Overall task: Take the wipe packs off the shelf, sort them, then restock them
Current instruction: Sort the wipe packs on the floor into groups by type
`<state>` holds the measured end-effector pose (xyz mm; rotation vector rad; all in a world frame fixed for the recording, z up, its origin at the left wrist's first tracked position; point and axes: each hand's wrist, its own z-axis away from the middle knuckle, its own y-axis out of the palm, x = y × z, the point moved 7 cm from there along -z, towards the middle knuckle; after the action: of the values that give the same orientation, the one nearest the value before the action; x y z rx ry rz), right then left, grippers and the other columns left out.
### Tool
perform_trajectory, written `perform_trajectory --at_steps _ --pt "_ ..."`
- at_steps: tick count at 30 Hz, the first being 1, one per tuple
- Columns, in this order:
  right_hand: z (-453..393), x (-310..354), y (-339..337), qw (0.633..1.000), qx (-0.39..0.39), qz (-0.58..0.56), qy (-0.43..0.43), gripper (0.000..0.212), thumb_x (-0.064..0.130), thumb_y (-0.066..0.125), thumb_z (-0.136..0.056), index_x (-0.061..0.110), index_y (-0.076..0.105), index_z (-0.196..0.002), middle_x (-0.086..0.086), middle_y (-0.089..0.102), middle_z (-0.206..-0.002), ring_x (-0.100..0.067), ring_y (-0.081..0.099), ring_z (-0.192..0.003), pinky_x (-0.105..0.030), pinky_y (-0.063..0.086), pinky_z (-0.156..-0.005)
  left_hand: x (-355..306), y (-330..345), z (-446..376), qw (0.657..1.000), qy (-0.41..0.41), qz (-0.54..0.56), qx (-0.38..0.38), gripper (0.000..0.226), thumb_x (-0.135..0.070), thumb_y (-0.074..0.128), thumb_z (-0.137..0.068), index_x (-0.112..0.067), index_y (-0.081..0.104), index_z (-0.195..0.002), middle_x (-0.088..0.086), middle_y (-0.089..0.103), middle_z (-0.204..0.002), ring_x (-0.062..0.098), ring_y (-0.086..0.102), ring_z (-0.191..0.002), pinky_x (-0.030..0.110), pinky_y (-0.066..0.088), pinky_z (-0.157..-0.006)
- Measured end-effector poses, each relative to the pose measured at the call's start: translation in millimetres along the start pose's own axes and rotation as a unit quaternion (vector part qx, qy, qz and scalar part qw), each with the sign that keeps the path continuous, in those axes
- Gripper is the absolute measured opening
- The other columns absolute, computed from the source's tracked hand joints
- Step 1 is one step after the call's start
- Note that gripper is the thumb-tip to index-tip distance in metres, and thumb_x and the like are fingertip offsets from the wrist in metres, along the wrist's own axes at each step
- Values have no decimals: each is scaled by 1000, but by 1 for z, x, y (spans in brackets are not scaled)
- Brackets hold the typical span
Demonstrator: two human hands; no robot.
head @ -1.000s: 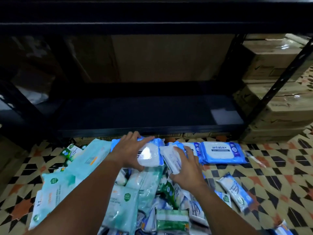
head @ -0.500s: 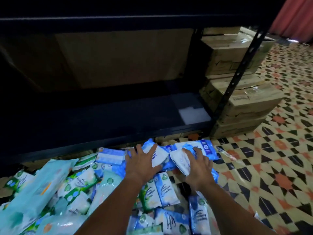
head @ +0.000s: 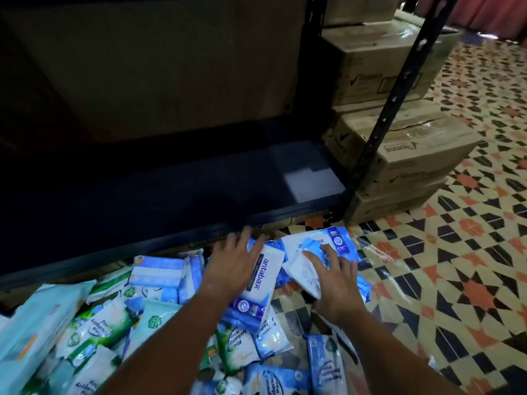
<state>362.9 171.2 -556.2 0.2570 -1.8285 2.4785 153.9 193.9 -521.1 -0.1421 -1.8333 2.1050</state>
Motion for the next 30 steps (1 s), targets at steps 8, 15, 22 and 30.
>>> perform_trajectory --at_steps 8,15,22,30 --pt "-3 -4 3 999 -6 22 -26 113 27 77 -72 45 3 -155 -3 -4 -163 -37 12 -144 -56 3 -123 -32 15 7 849 453 -269 -36 67 -20 63 -94 -35 32 -152 3 16 -168 30 8 -155 51 14 -124" --pt "-12 -1 -13 997 10 13 -69 108 25 74 -67 43 13 -154 -2 4 -160 -33 17 -144 -53 0 -123 4 -4 -16 981 151 -88 80 115 -63 80 -59 -12 29 -149 16 43 -141 34 39 -135 47 7 -125" --pt "-48 -17 -72 993 72 -5 -98 61 34 76 -76 39 56 -134 7 60 -133 -20 58 -117 -38 47 -102 -7 13 -16 994 -39 -37 94 120 -82 61 -67 -8 20 -152 15 38 -140 34 40 -125 46 31 -106" --pt "-79 -12 -101 992 90 -19 -85 27 13 50 -72 34 63 -82 3 68 -97 -23 63 -93 -36 53 -77 5 31 -18 991 -82 9 103 126 -88 50 -69 -12 5 -158 13 31 -148 34 32 -131 46 26 -108"
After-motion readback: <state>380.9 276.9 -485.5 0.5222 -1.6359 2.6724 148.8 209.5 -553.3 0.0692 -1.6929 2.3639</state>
